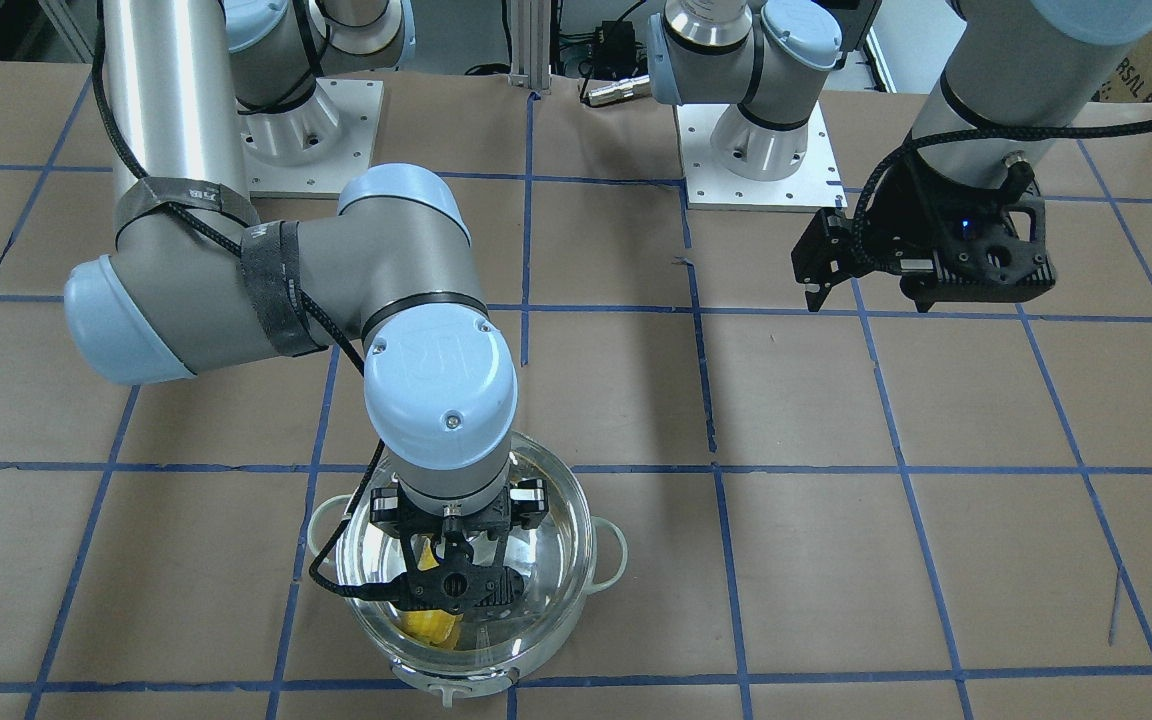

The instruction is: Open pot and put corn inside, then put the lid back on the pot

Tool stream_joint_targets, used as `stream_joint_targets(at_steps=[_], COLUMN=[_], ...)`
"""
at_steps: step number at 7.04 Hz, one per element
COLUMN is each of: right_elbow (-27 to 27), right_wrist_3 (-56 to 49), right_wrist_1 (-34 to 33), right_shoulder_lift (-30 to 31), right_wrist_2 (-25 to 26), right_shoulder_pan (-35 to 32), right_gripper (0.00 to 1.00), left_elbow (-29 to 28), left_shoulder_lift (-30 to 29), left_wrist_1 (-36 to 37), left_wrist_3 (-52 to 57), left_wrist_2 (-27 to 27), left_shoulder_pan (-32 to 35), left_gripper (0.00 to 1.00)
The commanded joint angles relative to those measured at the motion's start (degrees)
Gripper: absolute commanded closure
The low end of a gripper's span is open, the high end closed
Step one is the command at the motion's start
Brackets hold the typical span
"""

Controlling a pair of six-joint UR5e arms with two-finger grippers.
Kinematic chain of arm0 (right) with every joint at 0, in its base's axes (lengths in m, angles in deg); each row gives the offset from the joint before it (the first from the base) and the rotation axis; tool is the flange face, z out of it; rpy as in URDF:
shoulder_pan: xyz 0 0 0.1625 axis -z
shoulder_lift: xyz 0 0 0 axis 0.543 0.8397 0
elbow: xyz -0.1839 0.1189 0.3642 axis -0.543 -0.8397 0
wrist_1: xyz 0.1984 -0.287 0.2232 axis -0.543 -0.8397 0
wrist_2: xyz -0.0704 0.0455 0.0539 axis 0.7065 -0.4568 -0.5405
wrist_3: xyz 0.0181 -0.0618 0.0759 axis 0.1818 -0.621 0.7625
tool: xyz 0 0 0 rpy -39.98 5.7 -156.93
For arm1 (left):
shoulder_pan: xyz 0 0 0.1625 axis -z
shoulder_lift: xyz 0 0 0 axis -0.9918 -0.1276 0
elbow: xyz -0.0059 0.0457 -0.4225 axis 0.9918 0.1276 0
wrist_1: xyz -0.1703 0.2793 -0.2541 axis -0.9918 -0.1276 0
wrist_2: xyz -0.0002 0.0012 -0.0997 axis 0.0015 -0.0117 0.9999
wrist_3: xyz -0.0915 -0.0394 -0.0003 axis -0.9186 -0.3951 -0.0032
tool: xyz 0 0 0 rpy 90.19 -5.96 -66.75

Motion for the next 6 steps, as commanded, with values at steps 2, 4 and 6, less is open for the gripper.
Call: stream_joint_targets(at_steps=[2, 4, 6], right_elbow=[-1.56, -6.38, -9.21], right_wrist_3=[-0.35, -0.79, -0.79], right_wrist_1=[0.04, 1.44, 4.33], right_shoulder_lift=[-0.05, 0.39, 0.48], right_wrist_2=[-0.61, -4.02, -4.13], right_shoulder_pan=[0.88, 3.77, 4.75], right_gripper=[0.04, 0.0, 0.0], left_elbow=[-0.01, -0.01, -0.01], left_shoulder_lift=[0.0, 0.0, 0.0], left_wrist_1=[0.0, 0.0, 0.0], left_wrist_3=[0.02, 0.11, 0.11], left_wrist_2=[0.0, 0.0, 0.0], left_shoulder_pan=[0.07, -0.02, -0.02], left_gripper=[0.0, 0.0, 0.0])
